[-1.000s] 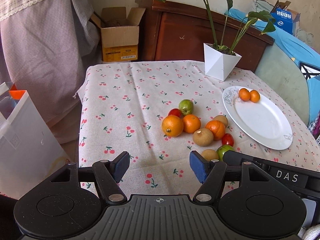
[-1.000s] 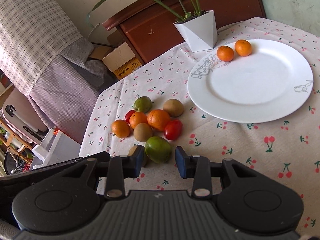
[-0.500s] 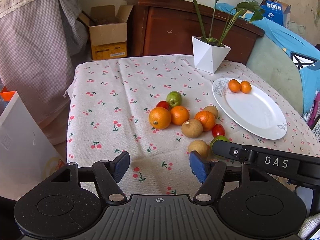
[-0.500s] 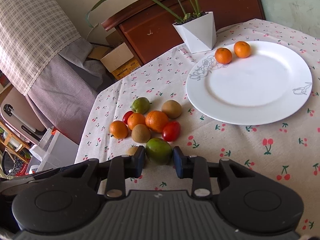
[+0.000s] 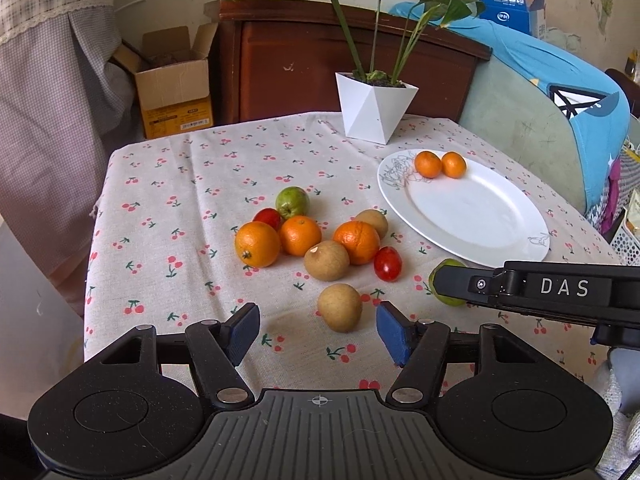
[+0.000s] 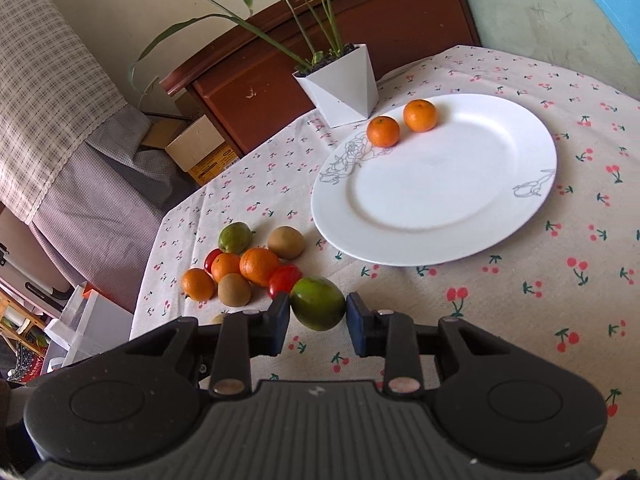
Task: Organize fruits
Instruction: 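Grasp a brown kiwi with the left gripper while the right gripper holds the lime, then carry kiwi and lime onto the plate and open both grippers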
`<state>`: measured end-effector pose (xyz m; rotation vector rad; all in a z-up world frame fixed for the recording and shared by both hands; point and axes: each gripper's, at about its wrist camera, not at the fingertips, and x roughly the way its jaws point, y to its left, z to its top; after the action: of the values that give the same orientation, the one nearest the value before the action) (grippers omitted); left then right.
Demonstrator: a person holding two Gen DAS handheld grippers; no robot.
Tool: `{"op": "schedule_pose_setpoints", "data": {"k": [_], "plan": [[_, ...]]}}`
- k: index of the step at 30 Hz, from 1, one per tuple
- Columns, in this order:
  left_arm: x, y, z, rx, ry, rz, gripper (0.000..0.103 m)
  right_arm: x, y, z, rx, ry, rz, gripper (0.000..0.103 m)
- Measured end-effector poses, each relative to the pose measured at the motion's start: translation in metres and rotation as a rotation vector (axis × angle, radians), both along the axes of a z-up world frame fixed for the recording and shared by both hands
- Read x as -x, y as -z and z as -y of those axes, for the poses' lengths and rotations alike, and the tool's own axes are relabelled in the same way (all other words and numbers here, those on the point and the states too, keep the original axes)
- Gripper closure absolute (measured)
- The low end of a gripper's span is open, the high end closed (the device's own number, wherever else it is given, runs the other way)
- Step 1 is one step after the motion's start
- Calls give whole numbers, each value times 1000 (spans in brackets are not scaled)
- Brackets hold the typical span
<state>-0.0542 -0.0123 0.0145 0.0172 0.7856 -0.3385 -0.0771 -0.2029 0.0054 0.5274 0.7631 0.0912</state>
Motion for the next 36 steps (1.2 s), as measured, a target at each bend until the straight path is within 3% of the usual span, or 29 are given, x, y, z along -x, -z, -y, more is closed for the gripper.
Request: {"op": "schedule_pose_setpoints", "data": {"k": [4, 6, 15, 27, 36], "plan": [[-2, 4, 6, -12, 8, 9, 46, -1, 3, 1, -4, 10, -17, 72], [-3, 7, 9, -15, 14, 6, 57, -2, 5, 2, -5, 16, -26, 72], [-4, 9, 16, -34, 24, 34, 78, -3, 5, 1, -10, 14, -29, 70], [-4, 1, 10, 21, -9, 29, 80, 0, -7, 4, -14, 17, 15, 72], [-14, -32, 23, 105, 17, 104, 80, 10, -42, 44, -14, 162, 133, 72]]}}
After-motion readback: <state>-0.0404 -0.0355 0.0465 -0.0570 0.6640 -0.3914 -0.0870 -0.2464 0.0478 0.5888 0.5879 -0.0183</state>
